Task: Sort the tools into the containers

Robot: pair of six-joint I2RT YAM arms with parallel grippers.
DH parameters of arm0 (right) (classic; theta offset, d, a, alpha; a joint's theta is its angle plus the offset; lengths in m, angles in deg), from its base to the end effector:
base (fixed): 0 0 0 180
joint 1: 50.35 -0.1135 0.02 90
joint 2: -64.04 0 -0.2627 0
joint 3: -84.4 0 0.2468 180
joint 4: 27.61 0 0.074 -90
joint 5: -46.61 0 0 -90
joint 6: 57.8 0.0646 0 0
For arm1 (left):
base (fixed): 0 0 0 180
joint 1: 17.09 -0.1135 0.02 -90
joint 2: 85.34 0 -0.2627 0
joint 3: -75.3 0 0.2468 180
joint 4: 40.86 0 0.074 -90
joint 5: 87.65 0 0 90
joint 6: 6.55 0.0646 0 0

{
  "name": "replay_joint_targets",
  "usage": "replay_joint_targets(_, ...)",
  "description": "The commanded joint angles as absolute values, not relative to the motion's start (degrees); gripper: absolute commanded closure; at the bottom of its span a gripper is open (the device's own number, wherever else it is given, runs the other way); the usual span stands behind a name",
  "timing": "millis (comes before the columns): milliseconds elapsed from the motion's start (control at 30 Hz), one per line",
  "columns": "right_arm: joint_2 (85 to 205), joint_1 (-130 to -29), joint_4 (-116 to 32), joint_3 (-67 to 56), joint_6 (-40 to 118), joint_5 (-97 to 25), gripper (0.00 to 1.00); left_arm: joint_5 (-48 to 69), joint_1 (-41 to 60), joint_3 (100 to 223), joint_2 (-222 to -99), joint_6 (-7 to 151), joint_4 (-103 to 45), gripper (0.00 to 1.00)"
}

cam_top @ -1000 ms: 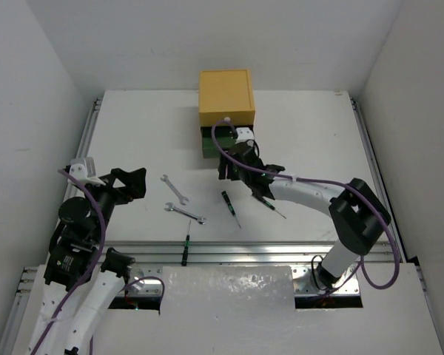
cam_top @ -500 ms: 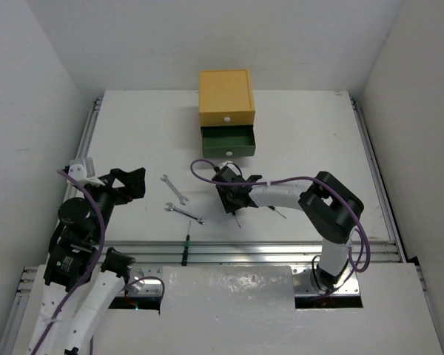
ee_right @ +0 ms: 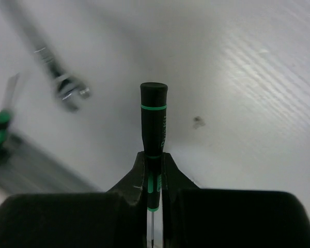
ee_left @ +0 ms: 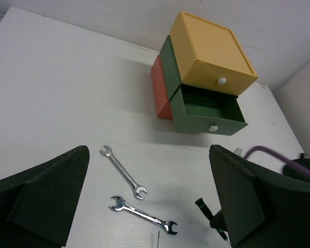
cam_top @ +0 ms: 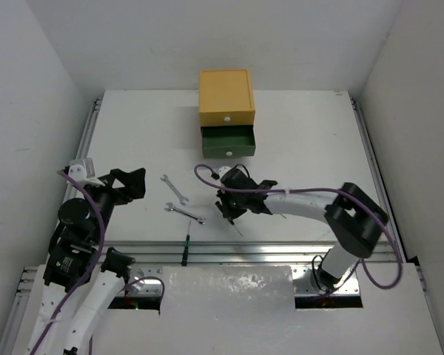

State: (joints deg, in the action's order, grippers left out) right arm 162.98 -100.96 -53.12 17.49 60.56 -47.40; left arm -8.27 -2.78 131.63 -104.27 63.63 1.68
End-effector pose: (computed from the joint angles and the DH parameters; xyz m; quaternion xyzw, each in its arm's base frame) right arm 0.2220 0.2633 0.1253 -0.1756 0.9434 0.1517 0.2369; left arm 0.1042 -0.0143 0.3363 -0.0977 0.7311 -0.1318 0.6623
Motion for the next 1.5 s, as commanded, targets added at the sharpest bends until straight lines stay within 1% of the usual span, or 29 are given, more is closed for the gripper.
replay_joint_targets(0, 150.29, -101.59, -45.55, 18.03, 47.83, -31.64, 1.00, -9.17, -2.15, 131.65, -103.44, 63.50, -0.16, 0.00)
replay_joint_targets(67, 144.92, -101.59, -46.94, 17.51, 40.06, -30.21, 1.00, -9.34, -1.97, 131.65, -103.44, 63.41, -0.16, 0.00)
replay_joint_targets(100, 143.86, -101.59, -47.22, 17.07, 33.49, -34.21, 1.00, -9.34, -2.06, 131.65, -103.44, 63.32, -0.16, 0.00)
replay_joint_targets(167, 142.45, -101.24, -48.27, 14.70, 25.64, -39.59, 1.00, -9.34, -1.88, 131.56, -103.70, 63.32, -0.16, 0.00)
replay_joint_targets(200, 142.70, -100.63, -48.62, 13.56, 18.47, -43.09, 1.00, -9.34, -1.88, 131.56, -103.97, 63.32, -0.16, 0.00)
replay_joint_targets(267, 144.80, -100.02, -49.33, 9.00, 12.45, -46.80, 1.00, -9.08, -1.79, 131.56, -104.84, 63.32, -0.16, 0.00)
replay_joint_targets(300, 145.77, -99.49, -49.33, 7.33, 6.94, -48.13, 1.00, -8.73, -1.71, 131.56, -105.02, 63.32, -0.24, 0.00)
replay_joint_targets(400, 149.81, -95.80, -47.93, 1.79, -1.52, -47.00, 1.00, -7.15, -1.71, 131.39, -106.86, 63.58, -0.77, 0.00)
replay_joint_targets(467, 154.11, -90.98, -50.90, -6.36, -4.43, -44.19, 0.99, -5.92, -1.62, 131.47, -108.88, 63.76, -0.95, 0.00)
replay_joint_targets(600, 161.05, -86.06, -56.44, -15.51, -5.59, -40.86, 0.95, -3.28, -1.53, 134.19, -116.33, 63.76, 0.28, 0.01)
replay_joint_targets(633, 162.20, -85.43, -57.49, -16.93, -5.77, -39.97, 0.94, -3.45, -1.44, 135.33, -118.01, 63.32, 1.68, 0.01)
replay_joint_targets(667, 163.43, -84.99, -59.07, -17.99, -6.55, -38.66, 0.91, -4.32, -1.53, 137.95, -119.86, 63.06, 4.91, 0.01)
replay_joint_targets(733, 166.60, -83.93, -60.30, -20.28, -7.35, -38.56, 0.89, -2.33, -1.53, 140.25, -125.05, 62.97, 7.65, 0.01)
replay_joint_targets(767, 167.57, -83.58, -60.92, -20.98, -7.87, -38.56, 0.83, -1.88, -1.53, 140.52, -126.45, 62.79, 8.28, 0.01)
replay_joint_targets(833, 169.51, -83.40, -61.72, -22.13, -7.62, -38.65, 0.76, -0.65, -1.35, 140.27, -129.27, 62.62, 8.98, 0.01)
replay_joint_targets(867, 169.51, -83.40, -61.81, -21.96, -7.01, -37.78, 0.64, -0.21, -1.27, 140.09, -129.80, 62.44, 8.99, 0.01)
replay_joint_targets(900, 169.16, -83.40, -61.55, -21.44, -6.31, -37.33, 0.57, 0.23, -0.92, 139.74, -130.68, 62.35, 8.99, 0.01)
replay_joint_targets(967, 168.02, -83.40, -59.79, -20.38, -4.90, -35.93, 0.45, 0.15, 0.31, 139.21, -131.91, 61.66, 9.25, 0.01)
replay_joint_targets(1067, 167.32, -83.40, -59.44, -20.99, -2.96, -34.87, 0.42, -0.72, 3.99, 139.03, -134.19, 60.86, 9.25, 0.01)
replay_joint_targets(1100, 167.05, -83.40, -59.26, -21.25, -2.09, -35.04, 0.38, -1.60, 5.05, 139.03, -134.99, 59.90, 9.42, 0.01)
replay_joint_targets(1167, 165.04, -83.40, -59.00, -21.17, 1.85, -35.39, 0.38, -3.01, 8.47, 138.68, -137.17, 59.10, 9.51, 0.01)
replay_joint_targets(1233, 160.32, -83.49, -56.99, -19.51, 8.68, -36.62, 0.24, -5.20, 11.37, 138.59, -139.12, 57.44, 9.69, 0.01)
replay_joint_targets(1300, 155.74, -83.31, -53.74, -13.54, 13.72, -40.20, 0.16, -7.57, 16.56, 138.07, -142.72, 54.98, 9.34, 0.01)
replay_joint_targets(1333, 150.40, -83.31, -52.85, -8.30, 19.05, -41.71, 0.13, -9.59, 18.14, 137.80, -145.51, 53.84, 9.08, 0.02)
replay_joint_targets(1367, 147.39, -83.31, -51.63, -5.64, 21.62, -43.20, 0.12, -9.87, 21.12, 137.37, -147.02, 51.91, 8.29, 0.04)
replay_joint_targets(1467, 135.35, -83.31, -50.39, 5.96, 30.69, -42.08, 0.08, -12.41, 27.02, 134.82, -152.03, 48.48, 6.53, 0.08)
